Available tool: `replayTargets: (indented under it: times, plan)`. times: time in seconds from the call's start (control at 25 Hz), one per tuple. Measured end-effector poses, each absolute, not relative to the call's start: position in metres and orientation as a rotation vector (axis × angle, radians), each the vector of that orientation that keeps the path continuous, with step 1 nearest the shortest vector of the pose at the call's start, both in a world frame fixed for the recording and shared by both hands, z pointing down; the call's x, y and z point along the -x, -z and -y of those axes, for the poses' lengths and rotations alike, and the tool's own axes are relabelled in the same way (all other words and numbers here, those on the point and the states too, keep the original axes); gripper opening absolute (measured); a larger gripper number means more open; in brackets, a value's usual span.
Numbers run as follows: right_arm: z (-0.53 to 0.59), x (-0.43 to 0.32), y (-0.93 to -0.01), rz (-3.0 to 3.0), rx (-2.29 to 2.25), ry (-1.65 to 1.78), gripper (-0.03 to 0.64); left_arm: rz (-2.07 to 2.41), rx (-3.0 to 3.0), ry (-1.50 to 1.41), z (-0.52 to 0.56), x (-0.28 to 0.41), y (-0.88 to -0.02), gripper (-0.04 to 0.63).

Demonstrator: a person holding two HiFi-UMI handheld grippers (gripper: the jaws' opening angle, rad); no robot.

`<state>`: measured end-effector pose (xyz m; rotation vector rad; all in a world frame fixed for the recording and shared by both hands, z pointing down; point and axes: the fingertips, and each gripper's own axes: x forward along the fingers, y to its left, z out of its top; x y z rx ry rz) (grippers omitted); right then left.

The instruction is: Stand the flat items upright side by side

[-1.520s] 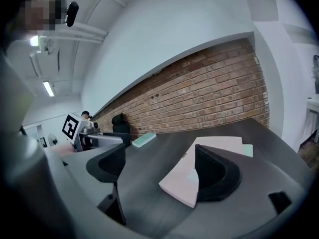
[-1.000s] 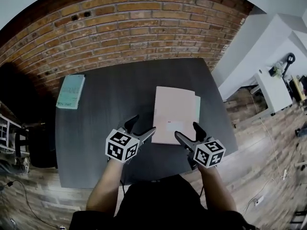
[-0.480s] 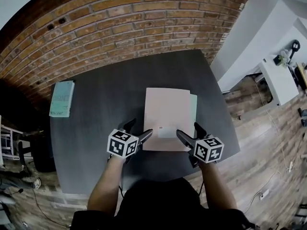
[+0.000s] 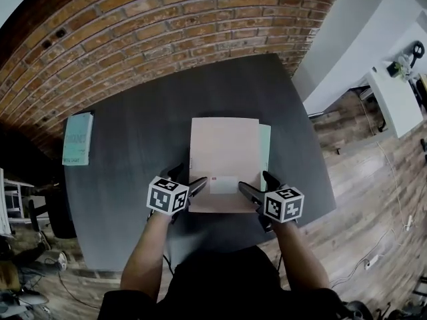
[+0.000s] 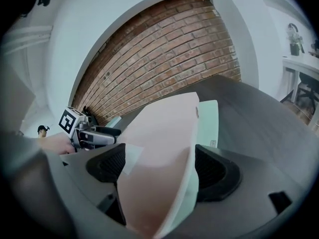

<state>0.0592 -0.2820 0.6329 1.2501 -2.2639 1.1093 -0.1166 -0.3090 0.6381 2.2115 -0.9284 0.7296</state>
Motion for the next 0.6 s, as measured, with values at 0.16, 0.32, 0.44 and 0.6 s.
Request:
replayTargets:
  times: [0.16,0.32,0.44,0.6]
  plan:
    - [0.279,-0.057,-0.64,2.269,-1.205,-1.153,0.435,0.894,-2.214,-0.78,0.313,0.109,-0.647,0.397]
    - [0.274,-0.058,-0.645,2.266,-1.206,-1.19,0.411,0.873,-2.223,-0.803,0.314,0.101,-0.652,0.396]
    - [0.27,-0.065,-0.649,2.245,-1.224,-1.195,0.403,0.858,-2.236,-0.807,0.317,0.093,-0.653,0.395]
    - [0.258,-0.079,-0.656,2.197,-1.258,-1.211,0.394,0.81,-2.264,-0.82,0.317,0.075,-0.654,0.394]
